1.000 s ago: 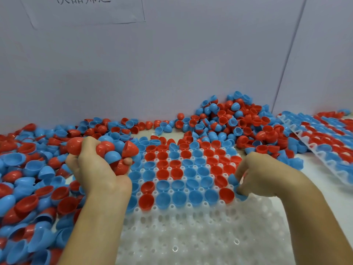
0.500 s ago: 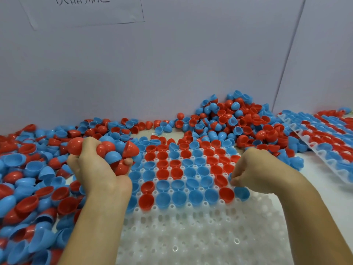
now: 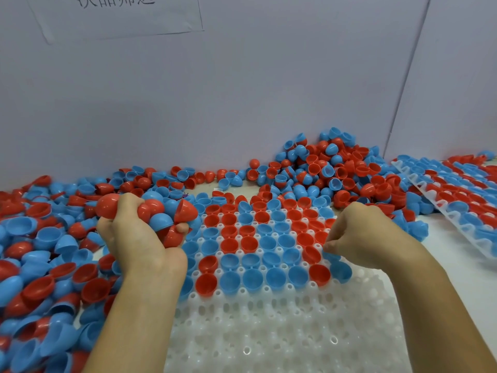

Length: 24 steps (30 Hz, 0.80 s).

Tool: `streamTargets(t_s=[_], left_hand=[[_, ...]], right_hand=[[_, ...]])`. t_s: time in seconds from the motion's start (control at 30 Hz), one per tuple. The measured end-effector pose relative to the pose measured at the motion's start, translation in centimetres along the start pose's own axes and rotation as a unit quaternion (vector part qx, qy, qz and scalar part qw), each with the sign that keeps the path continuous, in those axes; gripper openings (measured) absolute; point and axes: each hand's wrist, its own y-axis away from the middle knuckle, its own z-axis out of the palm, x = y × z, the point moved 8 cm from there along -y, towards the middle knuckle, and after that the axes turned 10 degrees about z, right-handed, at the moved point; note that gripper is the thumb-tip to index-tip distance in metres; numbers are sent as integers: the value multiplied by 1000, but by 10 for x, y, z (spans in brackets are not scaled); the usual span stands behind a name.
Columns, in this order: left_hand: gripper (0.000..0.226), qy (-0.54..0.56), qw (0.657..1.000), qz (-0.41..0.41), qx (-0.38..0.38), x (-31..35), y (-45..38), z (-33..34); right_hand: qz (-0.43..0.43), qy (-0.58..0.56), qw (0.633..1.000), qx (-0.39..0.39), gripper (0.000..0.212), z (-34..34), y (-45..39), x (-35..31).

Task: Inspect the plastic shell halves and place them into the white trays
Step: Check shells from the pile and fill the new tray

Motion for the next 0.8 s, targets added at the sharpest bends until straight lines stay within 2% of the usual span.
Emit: streamTargets(t_s=[0.1, 0.27, 0.4, 0.47, 0.6, 0.8], left_hand=[[51, -7, 1000, 6, -6, 3, 1, 2], [52, -13, 1000, 3, 6, 3, 1, 1], [53, -10, 1000, -1, 2, 3, 1, 2], [50, -7, 1000, -4, 1, 2, 1, 2], [26, -9, 1000, -5, -21, 1, 2, 6], [25, 1, 999, -22, -48, 0, 13, 14]], right_hand=[[-7, 11, 1000, -3, 5, 8, -7, 3], [-18, 17, 1000, 9, 4, 3, -12, 9], [-14, 29, 999, -42, 11, 6, -8, 15], [-4, 32, 998, -51, 12, 8, -8, 15], [9, 22, 999, -48, 11, 10, -10, 14], [-12, 29, 999, -36, 11, 7, -14, 17]])
